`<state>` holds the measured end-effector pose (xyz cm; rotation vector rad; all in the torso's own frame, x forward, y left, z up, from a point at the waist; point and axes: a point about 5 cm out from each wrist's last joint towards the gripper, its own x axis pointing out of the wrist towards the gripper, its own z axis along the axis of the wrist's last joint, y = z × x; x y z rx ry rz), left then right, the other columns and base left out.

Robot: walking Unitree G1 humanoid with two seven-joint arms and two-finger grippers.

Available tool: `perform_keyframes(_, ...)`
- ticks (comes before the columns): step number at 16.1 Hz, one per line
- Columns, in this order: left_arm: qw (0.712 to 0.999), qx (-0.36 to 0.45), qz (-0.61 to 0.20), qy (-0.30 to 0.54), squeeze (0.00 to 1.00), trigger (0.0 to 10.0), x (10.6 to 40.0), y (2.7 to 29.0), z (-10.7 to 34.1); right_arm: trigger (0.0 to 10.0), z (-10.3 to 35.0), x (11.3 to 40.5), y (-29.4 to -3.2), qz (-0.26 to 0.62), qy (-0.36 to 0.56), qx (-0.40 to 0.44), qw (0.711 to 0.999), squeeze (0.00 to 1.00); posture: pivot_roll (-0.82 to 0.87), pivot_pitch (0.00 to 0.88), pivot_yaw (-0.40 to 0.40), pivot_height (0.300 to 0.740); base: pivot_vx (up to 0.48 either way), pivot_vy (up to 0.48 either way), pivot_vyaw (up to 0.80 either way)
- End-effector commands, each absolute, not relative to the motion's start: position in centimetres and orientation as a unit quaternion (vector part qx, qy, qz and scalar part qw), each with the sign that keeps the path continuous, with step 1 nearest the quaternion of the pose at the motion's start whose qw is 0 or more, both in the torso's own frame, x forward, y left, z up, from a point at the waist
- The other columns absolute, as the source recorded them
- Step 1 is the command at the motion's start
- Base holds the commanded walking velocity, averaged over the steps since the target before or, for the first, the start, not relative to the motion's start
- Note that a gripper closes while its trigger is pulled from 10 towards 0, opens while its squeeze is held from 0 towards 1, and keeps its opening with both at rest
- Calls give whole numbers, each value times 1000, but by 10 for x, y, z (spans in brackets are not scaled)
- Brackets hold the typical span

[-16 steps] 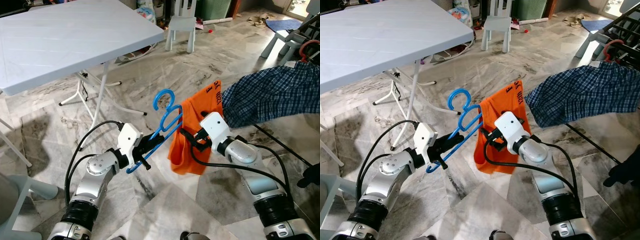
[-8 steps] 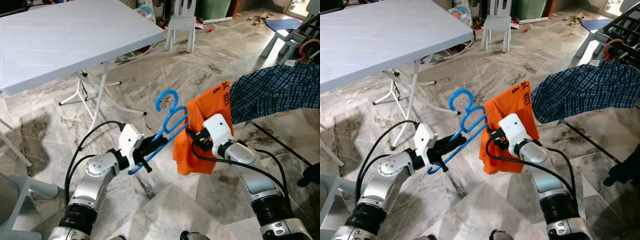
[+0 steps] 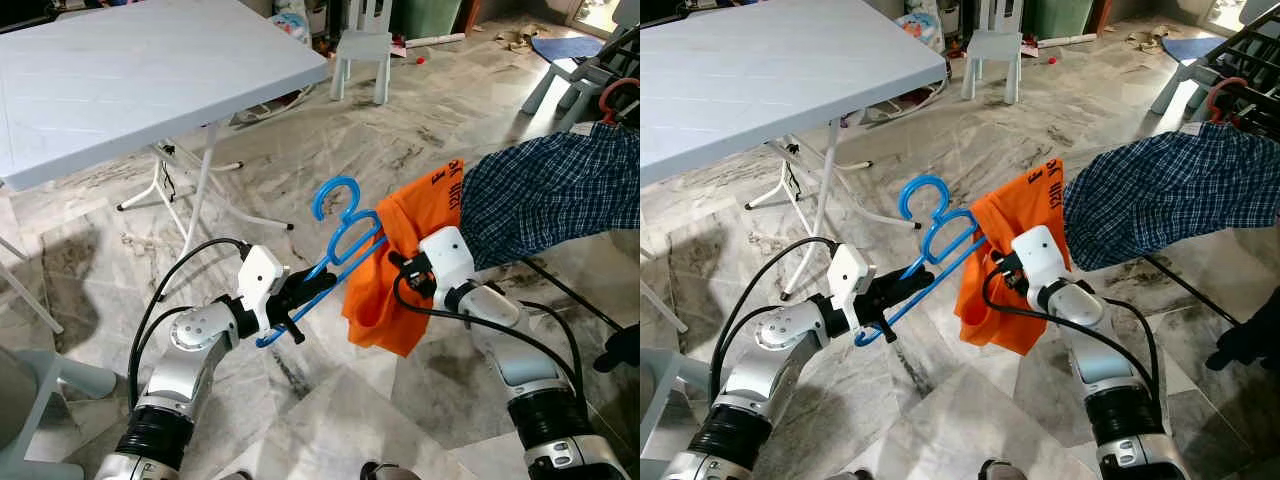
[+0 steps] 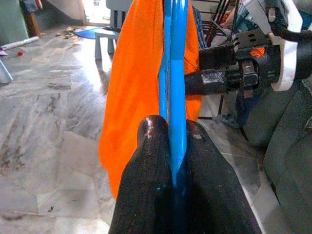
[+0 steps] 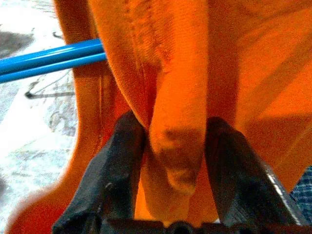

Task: Hang hanger

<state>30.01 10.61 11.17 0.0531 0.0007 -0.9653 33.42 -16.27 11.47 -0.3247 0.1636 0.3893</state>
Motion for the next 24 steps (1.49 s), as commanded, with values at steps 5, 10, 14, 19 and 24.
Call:
perform_keyframes(5, 879, 31, -476, -17, 0, 0, 298, 103, 118, 0, 118, 337, -172, 166, 76, -141, 973, 0, -154, 137, 16, 740, 0, 0, 0)
perform_keyframes(10, 884, 41, -466, -13, 0, 0, 299, 106, 114, 0, 127, 341, -173, 151, 59, -128, 978, 0, -158, 162, 14, 740, 0, 0, 0)
perform_keyframes(14, 885, 62, -461, -2, 0, 0, 293, 111, 105, 0, 135, 341, -164, 144, 29, -96, 984, 0, -151, 164, 22, 740, 0, 0, 0)
perform_keyframes(19, 878, 112, -465, 13, 0, 0, 287, 115, 94, 0, 178, 350, -171, 88, -53, -49, 994, 0, -146, 169, 22, 740, 0, 0, 0)
perform_keyframes(24, 854, 149, -498, 22, 0, 0, 263, 122, 91, 0, 203, 369, -191, -7, -63, -74, 995, 0, -133, 162, 15, 740, 0, 0, 0)
